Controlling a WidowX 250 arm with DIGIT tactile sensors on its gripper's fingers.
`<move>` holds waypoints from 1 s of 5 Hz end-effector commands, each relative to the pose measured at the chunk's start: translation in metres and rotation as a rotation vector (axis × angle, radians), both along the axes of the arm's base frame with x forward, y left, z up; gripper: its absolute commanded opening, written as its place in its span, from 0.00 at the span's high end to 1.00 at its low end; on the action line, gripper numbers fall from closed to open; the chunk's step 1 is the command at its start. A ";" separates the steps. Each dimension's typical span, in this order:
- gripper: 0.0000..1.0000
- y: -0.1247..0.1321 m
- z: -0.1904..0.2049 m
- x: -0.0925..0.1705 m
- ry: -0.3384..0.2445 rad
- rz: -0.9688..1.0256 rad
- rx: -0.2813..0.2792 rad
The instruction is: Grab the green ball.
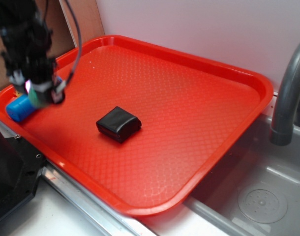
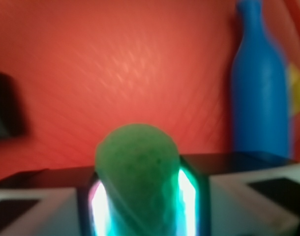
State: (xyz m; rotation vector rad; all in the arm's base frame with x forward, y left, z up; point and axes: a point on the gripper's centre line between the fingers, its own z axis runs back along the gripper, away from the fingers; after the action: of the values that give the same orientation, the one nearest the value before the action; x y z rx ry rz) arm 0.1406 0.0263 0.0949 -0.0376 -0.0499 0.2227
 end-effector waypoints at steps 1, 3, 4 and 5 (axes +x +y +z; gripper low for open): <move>1.00 -0.021 0.105 0.039 -0.033 -0.141 0.000; 1.00 -0.046 0.138 0.066 -0.064 -0.184 0.001; 1.00 -0.045 0.122 0.080 -0.054 -0.181 0.005; 1.00 -0.038 0.099 0.089 -0.056 -0.137 0.042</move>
State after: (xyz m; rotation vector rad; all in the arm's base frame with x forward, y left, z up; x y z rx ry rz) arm 0.2309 -0.0139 0.1862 -0.0054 -0.0689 0.0780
